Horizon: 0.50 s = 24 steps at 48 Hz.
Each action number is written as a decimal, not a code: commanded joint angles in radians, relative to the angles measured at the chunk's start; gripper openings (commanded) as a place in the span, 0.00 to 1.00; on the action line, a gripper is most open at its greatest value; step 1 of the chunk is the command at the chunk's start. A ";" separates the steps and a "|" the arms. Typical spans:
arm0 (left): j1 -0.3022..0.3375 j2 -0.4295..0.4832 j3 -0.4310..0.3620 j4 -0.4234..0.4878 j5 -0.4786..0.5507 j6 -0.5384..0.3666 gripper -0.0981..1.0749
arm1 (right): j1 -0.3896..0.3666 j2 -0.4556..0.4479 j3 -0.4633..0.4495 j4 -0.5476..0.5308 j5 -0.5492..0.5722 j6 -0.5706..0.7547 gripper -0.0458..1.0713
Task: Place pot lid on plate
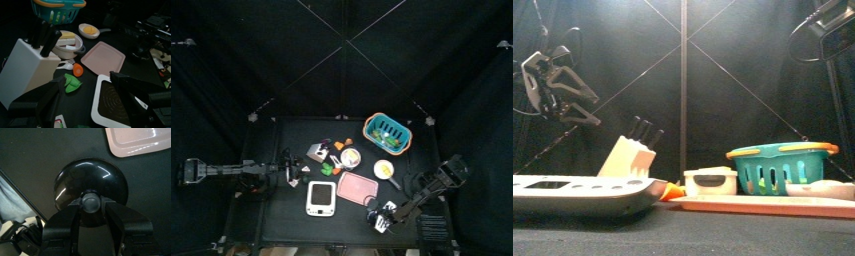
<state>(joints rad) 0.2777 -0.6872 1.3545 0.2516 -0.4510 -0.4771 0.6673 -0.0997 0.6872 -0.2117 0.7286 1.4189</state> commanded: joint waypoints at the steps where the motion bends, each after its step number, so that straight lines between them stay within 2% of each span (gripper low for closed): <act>1: 0.003 0.002 -0.014 -0.002 -0.003 0.000 0.97 | -0.003 -0.038 -0.023 -0.005 0.005 0.000 0.61; 5: 0.005 0.002 -0.012 -0.002 -0.003 0.000 0.97 | -0.009 -0.044 -0.029 -0.017 0.012 0.000 0.61; 11: 0.006 0.002 -0.014 -0.002 -0.002 0.000 0.97 | -0.058 -0.049 -0.038 -0.037 0.031 0.000 0.61; 24: 0.008 0.002 -0.012 -0.002 -0.003 0.000 0.97 | -0.242 -0.034 -0.074 -0.100 0.046 0.000 0.61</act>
<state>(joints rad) 0.2807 -0.6872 1.3545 0.2516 -0.4495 -0.4771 0.4878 -0.1150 0.6489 -0.2899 0.7747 1.4189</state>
